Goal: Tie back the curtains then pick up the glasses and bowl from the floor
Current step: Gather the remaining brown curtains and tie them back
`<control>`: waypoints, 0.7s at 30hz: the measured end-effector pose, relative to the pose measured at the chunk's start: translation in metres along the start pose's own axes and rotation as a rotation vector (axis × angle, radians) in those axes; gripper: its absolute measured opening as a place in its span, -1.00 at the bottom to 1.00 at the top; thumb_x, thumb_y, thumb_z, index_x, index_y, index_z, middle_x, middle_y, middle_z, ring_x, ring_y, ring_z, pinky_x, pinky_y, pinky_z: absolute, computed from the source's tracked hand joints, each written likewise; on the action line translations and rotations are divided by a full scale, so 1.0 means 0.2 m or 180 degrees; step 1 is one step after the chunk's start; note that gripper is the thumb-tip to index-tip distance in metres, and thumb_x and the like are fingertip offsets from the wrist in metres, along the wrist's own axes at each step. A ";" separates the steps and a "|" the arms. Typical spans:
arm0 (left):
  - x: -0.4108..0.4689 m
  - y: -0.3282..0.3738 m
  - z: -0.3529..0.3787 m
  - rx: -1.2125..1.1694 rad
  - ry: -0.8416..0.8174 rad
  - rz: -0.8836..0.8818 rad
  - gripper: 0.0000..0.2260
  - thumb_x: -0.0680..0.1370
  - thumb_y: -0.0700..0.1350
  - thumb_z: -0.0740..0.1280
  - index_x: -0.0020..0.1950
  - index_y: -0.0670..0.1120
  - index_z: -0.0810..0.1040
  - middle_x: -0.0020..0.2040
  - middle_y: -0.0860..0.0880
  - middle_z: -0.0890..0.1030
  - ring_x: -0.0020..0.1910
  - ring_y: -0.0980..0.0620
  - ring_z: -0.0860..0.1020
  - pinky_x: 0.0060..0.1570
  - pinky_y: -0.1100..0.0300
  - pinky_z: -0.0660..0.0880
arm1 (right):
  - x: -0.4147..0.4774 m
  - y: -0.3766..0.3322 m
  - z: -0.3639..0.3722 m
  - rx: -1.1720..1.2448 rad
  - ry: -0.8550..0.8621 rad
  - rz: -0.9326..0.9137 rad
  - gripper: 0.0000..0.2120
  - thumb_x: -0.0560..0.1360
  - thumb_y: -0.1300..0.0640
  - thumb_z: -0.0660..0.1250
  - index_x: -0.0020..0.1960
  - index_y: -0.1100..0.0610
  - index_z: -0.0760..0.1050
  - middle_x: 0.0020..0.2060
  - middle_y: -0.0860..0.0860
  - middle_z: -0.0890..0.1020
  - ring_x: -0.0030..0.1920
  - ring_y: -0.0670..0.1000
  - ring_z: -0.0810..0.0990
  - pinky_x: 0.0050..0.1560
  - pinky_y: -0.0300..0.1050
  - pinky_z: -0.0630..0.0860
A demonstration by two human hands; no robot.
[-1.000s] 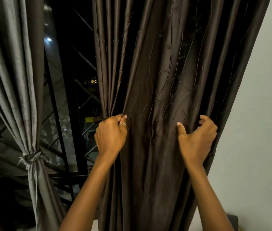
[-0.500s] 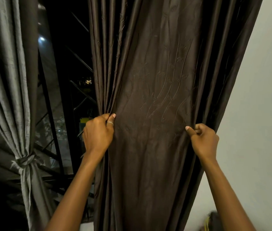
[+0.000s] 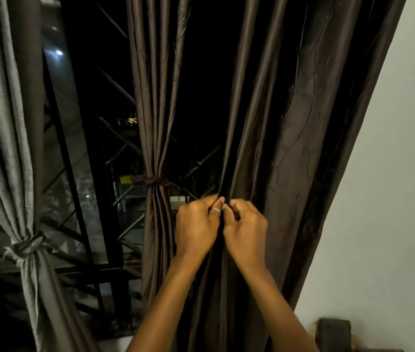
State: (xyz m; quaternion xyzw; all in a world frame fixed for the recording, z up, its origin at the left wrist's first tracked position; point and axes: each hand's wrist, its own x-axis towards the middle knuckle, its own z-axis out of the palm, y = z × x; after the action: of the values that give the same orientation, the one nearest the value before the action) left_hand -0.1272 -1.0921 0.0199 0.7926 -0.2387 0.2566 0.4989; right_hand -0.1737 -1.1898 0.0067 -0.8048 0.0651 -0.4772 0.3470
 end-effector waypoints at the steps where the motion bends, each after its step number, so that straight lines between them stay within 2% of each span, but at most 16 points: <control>1: 0.00 0.00 0.01 -0.0068 -0.0021 -0.0051 -0.84 0.62 -0.05 0.35 -0.04 0.00 0.73 -0.42 0.09 0.61 -0.50 0.21 0.51 -0.50 0.39 0.31 | 0.00 -0.01 0.02 -0.0013 -0.0017 -0.0032 -0.91 0.59 0.25 0.37 -0.07 0.17 0.64 -0.23 -0.03 0.60 -0.26 -0.07 0.57 -0.24 -0.13 0.51; 4: 0.01 -0.01 0.01 -0.0327 -0.0163 -0.0210 -0.78 0.63 -0.06 0.33 -0.19 0.02 0.67 -0.47 0.07 0.57 -0.53 0.13 0.51 -0.54 0.24 0.38 | -0.01 -0.01 0.04 -0.0012 -0.0046 -0.0079 -0.89 0.62 0.25 0.34 0.00 0.19 0.65 -0.20 0.00 0.60 -0.26 -0.06 0.57 -0.23 -0.08 0.54; 7: 0.01 0.01 0.00 -0.0303 -0.0362 -0.0205 -0.76 0.63 -0.09 0.30 -0.23 0.10 0.60 -0.47 0.16 0.55 -0.53 0.18 0.49 -0.54 0.38 0.29 | -0.01 0.01 0.03 -0.0025 -0.0016 -0.0172 -0.88 0.62 0.24 0.35 0.02 0.18 0.67 -0.19 0.00 0.61 -0.26 -0.08 0.57 -0.25 -0.10 0.56; 10: 0.01 0.07 0.00 -0.0305 -0.0391 -0.0330 -0.83 0.58 -0.07 0.31 -0.09 0.01 0.70 -0.53 0.16 0.52 -0.52 0.23 0.51 -0.52 0.44 0.30 | -0.02 0.02 0.03 -0.0034 -0.0019 -0.0294 -0.86 0.57 0.32 0.39 0.05 0.17 0.68 -0.18 0.00 0.62 -0.25 -0.11 0.58 -0.26 -0.24 0.54; 12: 0.02 0.10 0.01 -0.0225 -0.0375 -0.0390 -0.75 0.57 0.04 0.32 -0.26 0.02 0.64 -0.54 0.09 0.53 -0.51 0.18 0.53 -0.52 0.37 0.34 | -0.02 0.03 0.03 -0.0068 -0.0011 -0.0324 -0.88 0.55 0.36 0.39 0.00 0.21 0.67 -0.23 0.00 0.59 -0.30 -0.12 0.55 -0.32 -0.33 0.46; 15: 0.04 0.17 0.03 0.0357 -0.0201 -0.0537 -0.50 0.55 0.25 0.32 -0.47 -0.03 0.41 -0.59 0.04 0.41 -0.57 0.11 0.46 -0.56 0.35 0.23 | -0.02 0.05 0.04 -0.0119 0.0029 -0.0270 -0.84 0.52 0.42 0.39 -0.21 0.26 0.58 -0.34 0.01 0.52 -0.41 -0.06 0.47 -0.46 -0.22 0.37; 17: 0.05 0.20 0.04 0.0648 -0.0115 -0.0585 -0.53 0.57 0.20 0.31 -0.45 -0.02 0.39 -0.54 0.05 0.44 -0.52 0.10 0.48 -0.54 0.29 0.24 | -0.02 0.06 0.04 -0.0046 0.0067 -0.0312 -0.80 0.52 0.40 0.41 -0.26 0.26 0.56 -0.37 0.00 0.51 -0.43 -0.08 0.46 -0.49 -0.20 0.36; 21: 0.05 0.23 0.04 0.0817 -0.0125 -0.0546 -0.64 0.62 0.05 0.26 -0.33 -0.06 0.48 -0.36 -0.05 0.58 -0.33 -0.07 0.59 -0.39 0.15 0.40 | -0.01 0.08 0.00 0.0145 -0.0180 -0.0382 -0.84 0.56 0.35 0.39 -0.18 0.21 0.62 -0.35 -0.02 0.54 -0.39 -0.09 0.50 -0.42 -0.24 0.42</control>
State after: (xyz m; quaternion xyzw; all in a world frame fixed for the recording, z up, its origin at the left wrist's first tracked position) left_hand -0.1466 -1.1185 0.0539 0.8722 -0.1452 0.2260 0.4089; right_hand -0.1709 -1.2008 -0.0061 -0.8122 -0.0040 -0.4756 0.3377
